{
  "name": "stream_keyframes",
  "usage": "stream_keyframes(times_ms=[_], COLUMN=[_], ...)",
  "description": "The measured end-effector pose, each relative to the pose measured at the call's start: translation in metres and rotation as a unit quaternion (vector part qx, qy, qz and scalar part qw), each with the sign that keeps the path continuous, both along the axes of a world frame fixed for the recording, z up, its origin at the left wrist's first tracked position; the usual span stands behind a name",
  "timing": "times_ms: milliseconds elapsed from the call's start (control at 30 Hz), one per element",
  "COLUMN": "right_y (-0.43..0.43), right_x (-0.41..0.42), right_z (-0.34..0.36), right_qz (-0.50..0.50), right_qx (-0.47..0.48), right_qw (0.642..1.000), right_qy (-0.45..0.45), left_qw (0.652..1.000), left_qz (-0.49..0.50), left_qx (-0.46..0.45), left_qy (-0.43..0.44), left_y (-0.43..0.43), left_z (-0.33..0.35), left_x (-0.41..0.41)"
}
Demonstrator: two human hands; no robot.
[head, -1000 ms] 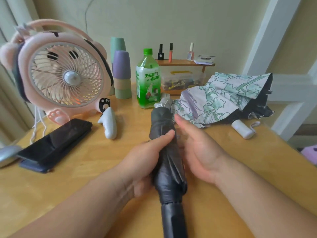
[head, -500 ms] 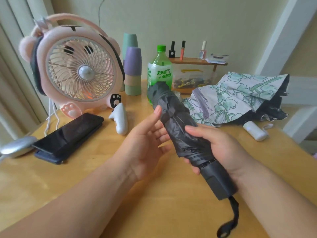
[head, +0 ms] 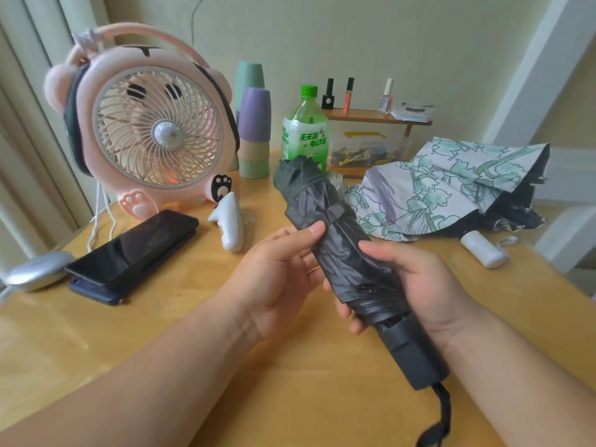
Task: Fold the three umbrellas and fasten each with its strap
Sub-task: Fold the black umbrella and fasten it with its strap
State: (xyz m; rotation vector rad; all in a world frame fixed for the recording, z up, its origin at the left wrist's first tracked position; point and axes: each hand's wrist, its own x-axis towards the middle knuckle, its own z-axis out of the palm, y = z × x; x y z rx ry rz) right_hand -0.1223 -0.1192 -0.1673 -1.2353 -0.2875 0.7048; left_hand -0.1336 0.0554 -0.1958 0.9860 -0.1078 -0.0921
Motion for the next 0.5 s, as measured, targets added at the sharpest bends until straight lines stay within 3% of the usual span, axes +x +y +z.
stream_keyframes(times_ms=[133,367,500], right_y=[0.0022,0.0062,0.0063], right_x=[-0.0015,-0.0036,-0.0044], right_z=[0.0011,0.0056,0.0052], right_qz=[0.045,0.002,0.016], right_qx=[-0.029,-0.063,-0.087], right_qw=[0.998,0.998,0.995], right_qy=[0.016,0.021,0.038], left_qw=[1.000,0.989,0.996], left_qz=[0.004,0.136,0.064], left_qx=[0.021,0.048,0.052], left_qy=[-0.017,0.016,0.028], left_y=[-0.0024,-0.0090,-0.0052], left_z=[-0.0062,-0.0072,-0.0078], left_x=[-0.0006,0.0000,-0.0010])
